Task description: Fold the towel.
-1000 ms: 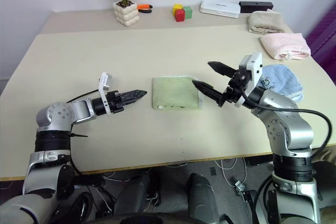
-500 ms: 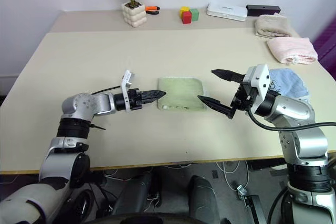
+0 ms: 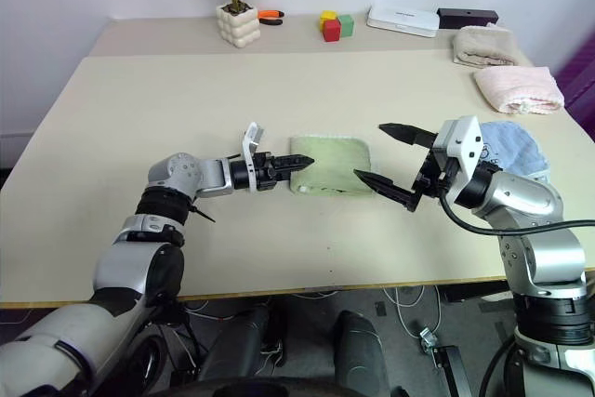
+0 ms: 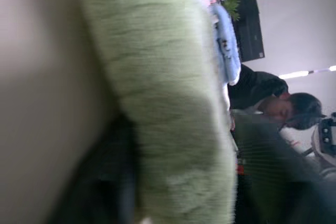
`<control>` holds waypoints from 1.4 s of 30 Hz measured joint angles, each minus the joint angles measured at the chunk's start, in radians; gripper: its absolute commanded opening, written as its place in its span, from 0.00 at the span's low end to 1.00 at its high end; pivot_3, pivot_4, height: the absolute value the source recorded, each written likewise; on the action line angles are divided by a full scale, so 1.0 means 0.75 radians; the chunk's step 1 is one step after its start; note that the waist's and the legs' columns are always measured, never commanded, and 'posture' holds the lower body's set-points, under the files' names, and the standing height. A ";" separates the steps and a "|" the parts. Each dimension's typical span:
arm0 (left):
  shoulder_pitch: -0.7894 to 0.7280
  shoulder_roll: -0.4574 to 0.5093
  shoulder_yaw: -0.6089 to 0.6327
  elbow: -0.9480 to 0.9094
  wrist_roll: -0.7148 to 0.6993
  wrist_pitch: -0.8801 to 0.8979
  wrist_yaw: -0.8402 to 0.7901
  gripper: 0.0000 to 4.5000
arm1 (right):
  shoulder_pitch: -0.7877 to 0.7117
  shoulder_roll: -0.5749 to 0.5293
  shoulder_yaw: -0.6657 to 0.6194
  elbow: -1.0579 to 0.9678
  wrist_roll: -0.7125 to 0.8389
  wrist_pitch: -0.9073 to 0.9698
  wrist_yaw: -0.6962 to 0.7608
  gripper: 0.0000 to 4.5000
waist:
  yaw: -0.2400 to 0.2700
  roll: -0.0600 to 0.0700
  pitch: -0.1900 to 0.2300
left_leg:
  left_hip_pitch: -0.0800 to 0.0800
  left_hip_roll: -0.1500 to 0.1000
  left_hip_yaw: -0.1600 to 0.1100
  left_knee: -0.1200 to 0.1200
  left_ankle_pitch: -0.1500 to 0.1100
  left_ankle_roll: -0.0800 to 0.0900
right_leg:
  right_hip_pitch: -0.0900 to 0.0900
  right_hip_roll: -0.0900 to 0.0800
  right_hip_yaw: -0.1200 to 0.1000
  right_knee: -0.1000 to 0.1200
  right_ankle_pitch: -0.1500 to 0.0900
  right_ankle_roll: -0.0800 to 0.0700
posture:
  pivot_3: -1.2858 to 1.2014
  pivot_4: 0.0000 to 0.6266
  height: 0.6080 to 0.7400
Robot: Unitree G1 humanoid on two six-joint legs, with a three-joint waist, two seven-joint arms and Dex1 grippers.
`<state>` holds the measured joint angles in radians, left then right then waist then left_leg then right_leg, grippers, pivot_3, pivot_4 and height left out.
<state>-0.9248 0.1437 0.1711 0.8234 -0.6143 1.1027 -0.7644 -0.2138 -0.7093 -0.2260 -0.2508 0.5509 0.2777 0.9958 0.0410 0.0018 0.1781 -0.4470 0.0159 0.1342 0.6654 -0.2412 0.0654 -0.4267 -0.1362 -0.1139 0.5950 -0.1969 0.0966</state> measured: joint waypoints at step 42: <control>0.746 -0.319 0.719 -1.212 -0.211 -0.966 1.289 0.01 | -0.216 0.044 0.131 0.212 0.067 -0.024 0.170 1.00 | -0.037 -0.002 0.002 | -0.002 0.002 0.002 -0.002 0.000 -0.001 | 0.000 0.001 0.000 0.000 0.003 0.002 | 0.52 0.24 1.00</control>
<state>-0.3654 -0.0956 0.7107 -0.0859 -0.7724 0.3786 0.2021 -0.3759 -0.6760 -0.1277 -0.0917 0.6011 0.2599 1.1231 0.0133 0.0001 0.1797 -0.4487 0.0171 0.1360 0.6642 -0.2414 0.0648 -0.4270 -0.1358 -0.1135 0.5948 -0.1946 0.0982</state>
